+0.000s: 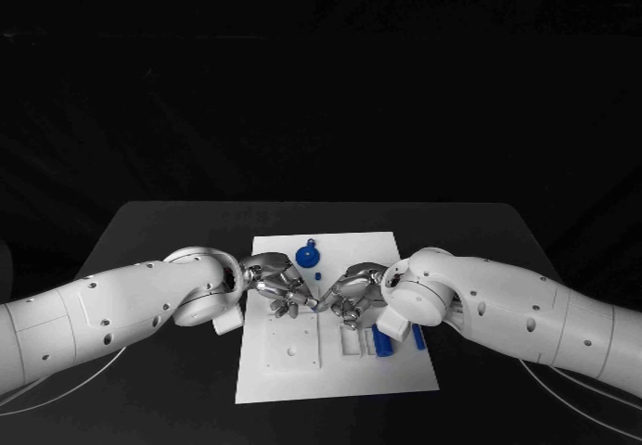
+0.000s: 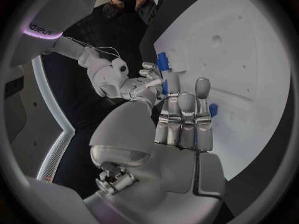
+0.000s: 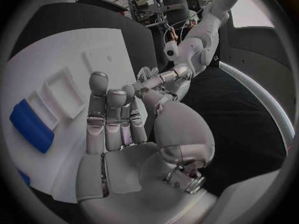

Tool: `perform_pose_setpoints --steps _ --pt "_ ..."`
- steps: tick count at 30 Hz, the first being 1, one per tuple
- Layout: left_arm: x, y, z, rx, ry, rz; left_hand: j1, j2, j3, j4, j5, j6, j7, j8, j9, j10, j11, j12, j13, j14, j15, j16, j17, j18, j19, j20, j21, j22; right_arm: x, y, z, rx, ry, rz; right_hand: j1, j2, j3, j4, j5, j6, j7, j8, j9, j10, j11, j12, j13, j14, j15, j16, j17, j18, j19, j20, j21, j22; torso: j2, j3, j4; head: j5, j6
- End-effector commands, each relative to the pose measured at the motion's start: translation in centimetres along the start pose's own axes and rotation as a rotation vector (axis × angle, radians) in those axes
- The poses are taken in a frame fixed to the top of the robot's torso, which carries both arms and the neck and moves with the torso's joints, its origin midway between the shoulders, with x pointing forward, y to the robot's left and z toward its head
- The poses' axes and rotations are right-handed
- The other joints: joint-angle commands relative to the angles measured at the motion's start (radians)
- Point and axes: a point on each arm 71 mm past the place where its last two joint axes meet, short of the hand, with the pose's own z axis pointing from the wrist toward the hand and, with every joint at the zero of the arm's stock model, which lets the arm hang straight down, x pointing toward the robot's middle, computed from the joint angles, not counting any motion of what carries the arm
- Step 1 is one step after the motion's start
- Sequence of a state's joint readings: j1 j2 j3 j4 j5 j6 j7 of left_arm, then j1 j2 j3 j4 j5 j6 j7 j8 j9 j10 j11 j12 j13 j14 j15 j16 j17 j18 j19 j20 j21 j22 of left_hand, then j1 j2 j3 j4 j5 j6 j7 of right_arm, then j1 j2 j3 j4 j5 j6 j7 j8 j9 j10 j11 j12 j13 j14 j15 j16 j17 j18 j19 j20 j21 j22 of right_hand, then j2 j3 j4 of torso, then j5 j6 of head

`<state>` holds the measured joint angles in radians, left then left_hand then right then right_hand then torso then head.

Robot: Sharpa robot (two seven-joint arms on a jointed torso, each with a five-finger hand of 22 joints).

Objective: Assemble the parts on the task board

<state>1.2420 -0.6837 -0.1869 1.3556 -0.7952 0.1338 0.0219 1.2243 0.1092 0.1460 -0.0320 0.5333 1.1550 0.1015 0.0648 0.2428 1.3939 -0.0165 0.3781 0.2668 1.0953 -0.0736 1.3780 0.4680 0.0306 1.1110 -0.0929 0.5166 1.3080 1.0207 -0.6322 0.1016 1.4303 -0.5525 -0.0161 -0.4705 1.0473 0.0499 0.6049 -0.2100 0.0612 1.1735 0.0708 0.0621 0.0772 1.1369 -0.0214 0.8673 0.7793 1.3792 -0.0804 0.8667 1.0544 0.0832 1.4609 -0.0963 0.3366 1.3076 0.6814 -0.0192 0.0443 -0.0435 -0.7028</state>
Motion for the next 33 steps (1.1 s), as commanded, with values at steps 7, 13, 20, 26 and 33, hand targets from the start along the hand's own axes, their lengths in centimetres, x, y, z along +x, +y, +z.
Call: perform_pose_setpoints --steps 7,13,20,26,33 --pt "0.9 -0.8 0.3 0.055 0.067 -0.021 -0.006 0.006 -0.007 -0.003 0.007 0.151 -0.092 0.003 0.149 0.018 -0.019 0.009 0.021 0.01 -0.01 0.007 0.003 -0.009 0.006 -0.01 0.004 0.017 -0.6 0.1 -0.1 -0.027 -0.046 0.026 0.003 0.005 -0.059 0.01 -0.007 0.012 -0.006 0.002 -0.002 0.017 -0.004 0.001 -0.003 0.013 -0.002 0.008 -0.001 0.004 0.021 -0.005 0.007 0.031 0.0 0.0003 -0.0003 -0.001 -0.003" --pt "0.9 -0.7 0.3 0.05 0.073 -0.021 -0.009 0.006 -0.007 -0.005 0.009 0.153 -0.093 0.002 0.155 0.021 -0.02 0.01 0.027 0.012 -0.011 0.007 0.005 -0.01 0.007 -0.012 0.005 0.016 -0.7 0.2 -0.1 -0.033 -0.053 0.031 0.004 0.009 -0.076 0.013 -0.009 0.02 -0.01 0.002 -0.003 0.026 -0.006 -0.002 -0.001 0.017 -0.003 0.011 0.001 0.0 0.025 -0.007 0.012 0.034 0.0 0.0002 0.0 -0.001 -0.003" --pt "0.9 -0.6 0.2 0.039 0.071 -0.019 -0.011 0.008 -0.006 -0.008 0.011 0.156 -0.095 0.003 0.163 0.025 -0.022 0.011 0.032 0.015 -0.013 0.008 0.005 -0.011 0.009 -0.013 0.007 0.017 -0.9 0.2 -0.1 -0.042 -0.063 0.044 0.004 0.018 -0.077 0.014 -0.011 0.032 -0.014 0.002 -0.004 0.037 -0.01 -0.006 0.003 0.024 -0.007 0.015 0.005 -0.007 0.032 -0.011 0.03 0.039 0.001 0.0006 0.0 0.003 -0.003" --pt "0.8 -0.5 0.3 0.027 0.058 -0.021 -0.015 0.008 -0.003 -0.012 0.016 0.157 -0.096 0.003 0.176 0.028 -0.023 0.012 0.038 0.019 -0.014 0.01 0.007 -0.011 0.011 -0.015 0.011 0.017 -0.9 0.2 -0.1 -0.048 -0.067 0.049 0.003 0.019 -0.076 0.009 -0.012 0.035 -0.015 0.002 -0.005 0.043 -0.011 -0.013 0.009 0.027 -0.008 0.015 0.008 -0.01 0.034 -0.014 0.032 0.039 0.0 0.0002 -0.0001 0.001 -0.003" --pt "0.3 -0.1 0.1 -0.013 -0.004 -0.036 -0.019 0.008 0.0 -0.02 0.017 0.159 -0.098 0.004 0.196 0.035 -0.026 0.01 0.042 0.026 -0.016 0.011 0.009 -0.011 0.014 -0.016 0.016 0.016 -1.6 -0.1 -0.3 -0.049 -0.106 0.065 -0.011 0.006 -0.097 0.016 -0.01 0.038 -0.018 0.002 -0.005 0.046 -0.011 -0.015 0.013 0.03 -0.008 0.013 0.008 -0.01 0.035 -0.014 0.03 0.039 0.0 0.0007 -0.0009 0.003 -0.001"
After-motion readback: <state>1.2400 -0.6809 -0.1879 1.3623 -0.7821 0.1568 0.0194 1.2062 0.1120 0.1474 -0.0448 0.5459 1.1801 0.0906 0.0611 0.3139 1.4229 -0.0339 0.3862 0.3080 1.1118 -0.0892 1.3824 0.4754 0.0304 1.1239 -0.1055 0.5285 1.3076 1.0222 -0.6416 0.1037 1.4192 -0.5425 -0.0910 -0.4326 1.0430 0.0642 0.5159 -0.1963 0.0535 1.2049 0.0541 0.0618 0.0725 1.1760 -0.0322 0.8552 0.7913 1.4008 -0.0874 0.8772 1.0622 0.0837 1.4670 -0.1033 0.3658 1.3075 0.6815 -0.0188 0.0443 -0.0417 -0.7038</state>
